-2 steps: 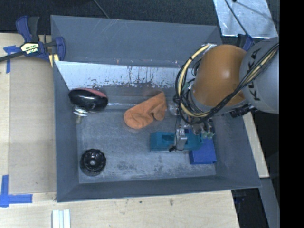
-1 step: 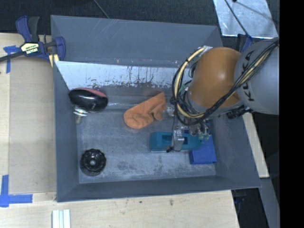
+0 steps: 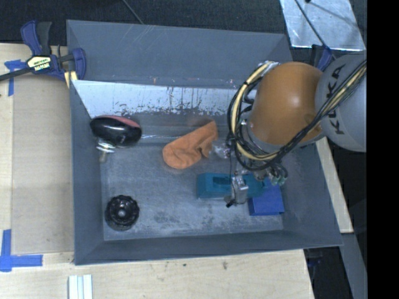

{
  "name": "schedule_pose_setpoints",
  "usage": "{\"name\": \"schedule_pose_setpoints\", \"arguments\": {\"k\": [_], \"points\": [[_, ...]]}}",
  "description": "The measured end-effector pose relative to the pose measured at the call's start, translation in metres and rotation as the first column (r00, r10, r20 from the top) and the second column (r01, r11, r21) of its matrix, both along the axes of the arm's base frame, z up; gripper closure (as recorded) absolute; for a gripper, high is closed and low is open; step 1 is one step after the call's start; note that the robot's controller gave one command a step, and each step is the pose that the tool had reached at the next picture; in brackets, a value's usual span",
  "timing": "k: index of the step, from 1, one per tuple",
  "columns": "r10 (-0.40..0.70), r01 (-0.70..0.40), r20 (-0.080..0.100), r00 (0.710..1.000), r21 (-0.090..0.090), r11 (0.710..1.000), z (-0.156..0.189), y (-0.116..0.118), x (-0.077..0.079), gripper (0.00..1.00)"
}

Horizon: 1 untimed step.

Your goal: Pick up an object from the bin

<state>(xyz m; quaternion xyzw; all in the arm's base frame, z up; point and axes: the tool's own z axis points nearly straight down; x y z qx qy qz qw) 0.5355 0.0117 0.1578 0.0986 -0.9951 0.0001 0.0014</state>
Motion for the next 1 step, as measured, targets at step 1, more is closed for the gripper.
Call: {"name": "schedule_pose_setpoints", "arguments": {"k": [1], "points": [[0.140,-0.140,0.014,0.990,-0.001,0.990,-0.0195,0.0026,0.0114,0.00]]}}
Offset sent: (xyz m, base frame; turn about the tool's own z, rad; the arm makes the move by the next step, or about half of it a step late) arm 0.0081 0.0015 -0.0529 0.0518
